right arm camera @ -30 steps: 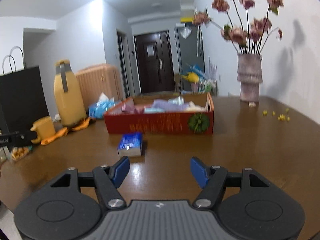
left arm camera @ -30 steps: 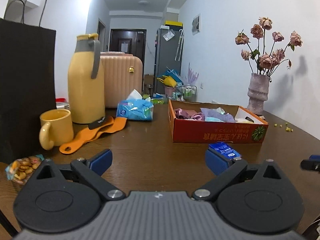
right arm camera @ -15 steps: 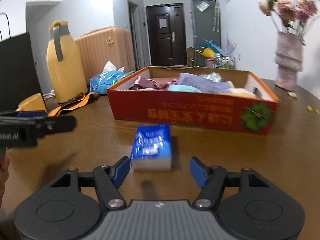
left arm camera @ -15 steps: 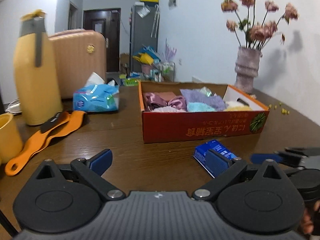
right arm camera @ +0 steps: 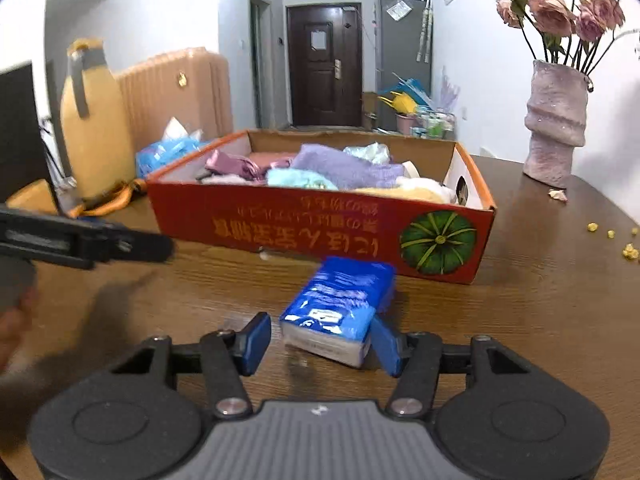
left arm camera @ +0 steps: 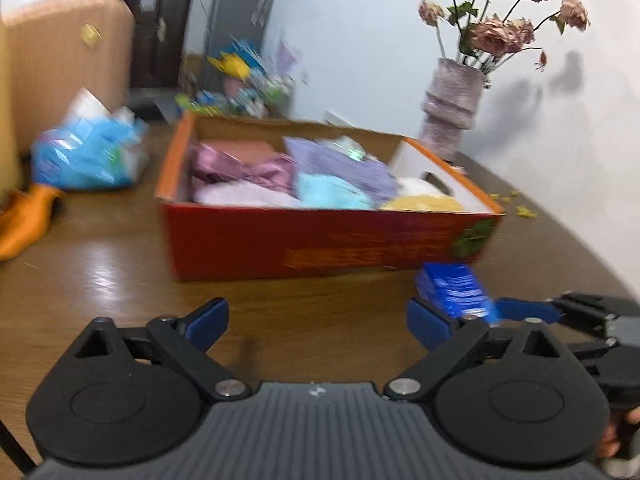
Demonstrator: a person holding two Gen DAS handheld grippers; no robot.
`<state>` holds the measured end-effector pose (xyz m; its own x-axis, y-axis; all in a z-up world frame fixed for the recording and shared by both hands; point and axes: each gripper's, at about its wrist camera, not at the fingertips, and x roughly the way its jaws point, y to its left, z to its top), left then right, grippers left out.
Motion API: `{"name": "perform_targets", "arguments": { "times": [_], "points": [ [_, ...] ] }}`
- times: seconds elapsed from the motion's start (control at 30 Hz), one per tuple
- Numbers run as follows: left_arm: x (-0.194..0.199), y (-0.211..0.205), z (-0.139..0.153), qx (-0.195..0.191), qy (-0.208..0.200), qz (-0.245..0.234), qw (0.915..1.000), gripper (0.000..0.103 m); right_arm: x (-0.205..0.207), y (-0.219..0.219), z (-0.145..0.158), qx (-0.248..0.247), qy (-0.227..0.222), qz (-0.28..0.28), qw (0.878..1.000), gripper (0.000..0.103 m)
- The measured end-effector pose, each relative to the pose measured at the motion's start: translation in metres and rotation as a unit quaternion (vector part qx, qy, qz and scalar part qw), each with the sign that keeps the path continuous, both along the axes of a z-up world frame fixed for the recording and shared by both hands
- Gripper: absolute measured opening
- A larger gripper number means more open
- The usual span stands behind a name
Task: Organize soft objects
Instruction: 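Close both grippers together on the blue tissue packet, then carry the blue tissue packet into the red box and open both grippers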
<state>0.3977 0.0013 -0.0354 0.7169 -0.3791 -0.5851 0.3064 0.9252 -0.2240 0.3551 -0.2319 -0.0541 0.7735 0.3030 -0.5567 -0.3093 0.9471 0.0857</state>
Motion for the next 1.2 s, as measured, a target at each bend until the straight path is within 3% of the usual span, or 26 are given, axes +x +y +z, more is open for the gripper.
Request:
{"name": "perform_targets", "arguments": {
  "times": [0.07, 0.13, 0.23, 0.37, 0.5, 0.6, 0.67, 0.7, 0.73, 0.87, 1.0, 1.1, 1.2],
  "points": [
    [0.005, -0.012, 0.001, -0.003, 0.001, -0.014, 0.9999, 0.092, 0.002, -0.01, 0.0, 0.027, 0.005, 0.011, 1.0, 0.05],
    [0.008, -0.024, 0.002, 0.012, -0.01, -0.016, 0.9997, 0.091, 0.004, -0.011, -0.004, 0.027, 0.014, 0.004, 1.0, 0.029],
    [0.011, -0.032, -0.001, 0.009, -0.002, -0.018, 0.9998, 0.088, 0.002, -0.003, -0.01, 0.015, 0.024, 0.023, 0.999, 0.021],
    [0.006, -0.03, -0.004, -0.002, 0.016, -0.005, 0.9999, 0.087, -0.012, -0.011, -0.002, 0.08, 0.015, 0.09, 0.993, 0.018],
    [0.008, -0.034, -0.011, -0.042, 0.061, 0.014, 0.9971, 0.074, 0.016, -0.042, 0.006, 0.088, 0.006, -0.014, 0.996, 0.027],
    [0.01, -0.05, -0.017, -0.087, 0.078, 0.002, 0.9931, 0.056, 0.051, -0.055, 0.001, 0.117, 0.029, -0.012, 0.993, 0.048],
    [0.011, -0.058, -0.02, -0.1, 0.082, 0.007, 0.9916, 0.047, 0.067, -0.057, -0.007, 0.131, 0.056, -0.014, 0.99, 0.039],
    [0.012, -0.061, -0.022, -0.11, 0.085, 0.011, 0.9902, 0.043, 0.071, -0.058, -0.011, 0.145, 0.075, -0.013, 0.986, 0.022],
    [0.012, -0.06, -0.025, -0.127, 0.091, 0.011, 0.9877, 0.038, 0.073, -0.06, -0.015, 0.162, 0.085, -0.007, 0.983, 0.019],
    [-0.004, -0.05, -0.027, -0.137, 0.114, 0.009, 0.984, 0.022, 0.03, -0.06, -0.018, 0.19, 0.089, -0.015, 0.978, 0.019],
    [-0.049, -0.032, -0.027, -0.16, 0.161, -0.013, 0.9739, 0.02, -0.031, -0.067, -0.02, 0.228, 0.105, -0.022, 0.968, 0.016],
    [-0.09, -0.026, -0.017, -0.146, 0.156, -0.017, 0.9768, 0.02, -0.071, -0.059, -0.017, 0.225, 0.11, -0.015, 0.968, 0.016],
    [-0.108, -0.021, -0.015, -0.142, 0.149, -0.024, 0.9783, 0.021, -0.093, -0.058, -0.013, 0.232, 0.113, -0.004, 0.966, 0.019]
  ]
}}
